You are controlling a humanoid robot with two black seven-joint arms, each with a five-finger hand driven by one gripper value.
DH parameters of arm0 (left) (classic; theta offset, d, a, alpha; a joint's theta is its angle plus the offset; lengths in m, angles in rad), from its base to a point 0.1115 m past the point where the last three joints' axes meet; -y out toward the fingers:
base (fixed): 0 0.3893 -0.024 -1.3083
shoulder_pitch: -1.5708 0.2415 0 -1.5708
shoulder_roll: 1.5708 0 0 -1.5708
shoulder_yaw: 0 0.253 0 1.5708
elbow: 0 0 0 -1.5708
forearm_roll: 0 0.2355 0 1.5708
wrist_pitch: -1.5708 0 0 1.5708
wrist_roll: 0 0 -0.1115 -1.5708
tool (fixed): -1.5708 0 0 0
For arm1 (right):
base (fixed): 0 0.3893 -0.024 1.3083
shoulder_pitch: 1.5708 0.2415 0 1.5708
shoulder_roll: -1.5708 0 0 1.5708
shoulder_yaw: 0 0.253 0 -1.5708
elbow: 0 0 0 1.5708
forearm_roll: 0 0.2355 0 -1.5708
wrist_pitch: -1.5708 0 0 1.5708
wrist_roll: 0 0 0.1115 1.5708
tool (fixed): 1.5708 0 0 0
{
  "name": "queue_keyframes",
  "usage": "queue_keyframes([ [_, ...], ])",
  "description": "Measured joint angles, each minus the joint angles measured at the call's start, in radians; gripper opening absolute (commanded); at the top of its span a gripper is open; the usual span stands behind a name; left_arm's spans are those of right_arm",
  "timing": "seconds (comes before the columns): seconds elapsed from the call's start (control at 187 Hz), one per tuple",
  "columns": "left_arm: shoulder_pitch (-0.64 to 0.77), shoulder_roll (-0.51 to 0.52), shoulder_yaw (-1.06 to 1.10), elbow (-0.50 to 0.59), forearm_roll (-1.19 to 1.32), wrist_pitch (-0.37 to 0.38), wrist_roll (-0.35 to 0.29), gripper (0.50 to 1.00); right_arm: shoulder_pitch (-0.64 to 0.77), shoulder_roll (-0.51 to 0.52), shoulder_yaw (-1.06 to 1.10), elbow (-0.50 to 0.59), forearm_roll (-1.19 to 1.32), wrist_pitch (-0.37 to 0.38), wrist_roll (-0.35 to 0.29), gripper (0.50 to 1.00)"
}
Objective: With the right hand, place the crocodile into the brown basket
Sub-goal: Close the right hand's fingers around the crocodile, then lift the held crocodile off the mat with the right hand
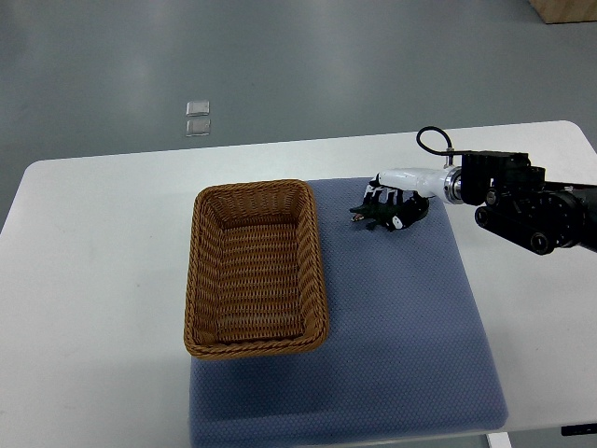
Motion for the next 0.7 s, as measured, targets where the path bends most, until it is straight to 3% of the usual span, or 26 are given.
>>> queue_keyframes([
  [0.702, 0.0, 0.0, 0.0, 0.0, 0.0, 0.0, 0.0, 1.0, 0.004, -0.017, 0.018, 0.003, 0.025, 0.012, 0.03, 0.5],
])
